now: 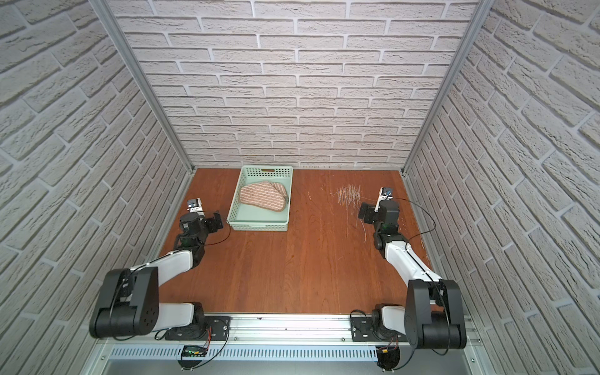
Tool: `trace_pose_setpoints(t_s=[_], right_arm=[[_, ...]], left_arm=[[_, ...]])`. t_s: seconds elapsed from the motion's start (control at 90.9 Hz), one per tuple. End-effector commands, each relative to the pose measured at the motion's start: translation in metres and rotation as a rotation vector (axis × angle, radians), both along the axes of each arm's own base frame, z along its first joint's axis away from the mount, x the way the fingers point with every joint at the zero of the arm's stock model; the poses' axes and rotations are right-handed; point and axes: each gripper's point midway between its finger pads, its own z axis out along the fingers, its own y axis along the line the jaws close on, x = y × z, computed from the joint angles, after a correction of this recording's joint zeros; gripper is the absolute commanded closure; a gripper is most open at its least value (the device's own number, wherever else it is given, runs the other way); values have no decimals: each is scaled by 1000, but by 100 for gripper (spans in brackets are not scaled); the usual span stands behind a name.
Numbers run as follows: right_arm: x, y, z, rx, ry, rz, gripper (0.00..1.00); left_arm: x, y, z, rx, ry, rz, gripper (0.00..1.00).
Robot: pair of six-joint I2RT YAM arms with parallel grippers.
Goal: Fold the square dishcloth
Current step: Pick up the cleaning item from the bin.
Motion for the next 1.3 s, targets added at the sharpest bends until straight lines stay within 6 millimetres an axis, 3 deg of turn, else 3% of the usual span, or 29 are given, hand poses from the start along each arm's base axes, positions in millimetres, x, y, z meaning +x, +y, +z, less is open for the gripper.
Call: trace_pose_setpoints(t_s=[0.0,0.275,0.396,0.517,0.55,0.649,0.671,0.748,0.946,1.111,1.287], right_arm=[[-18,18,-11,46,168,-8,1],[-8,150,27,55,240,310,1],[0,212,26,31,278,443,0],[8,274,13,-6,327,572,12],[11,291,17,-15,324,602,15],[24,332,-4,-74,376,666,21],[26,336,-5,-86,389,670,22],[31,361,-38,-138,463,708,29],[46,404,-74,-213,520,764,33],[58,419,-105,-256,550,764,34],[73,423,-125,-295,534,741,35]], left_arm=[[-10,16,24,-26,-10,114,2],[-40,30,43,-189,29,312,2],[-53,33,42,-250,53,375,2],[-66,37,46,-271,45,431,2],[-68,37,46,-279,41,434,2],[-74,37,48,-298,24,441,2],[-76,37,48,-305,20,445,2],[-79,36,49,-318,7,444,2],[-81,29,53,-344,-11,406,2],[-79,25,55,-349,-11,377,2],[-76,22,55,-351,-2,354,2]])
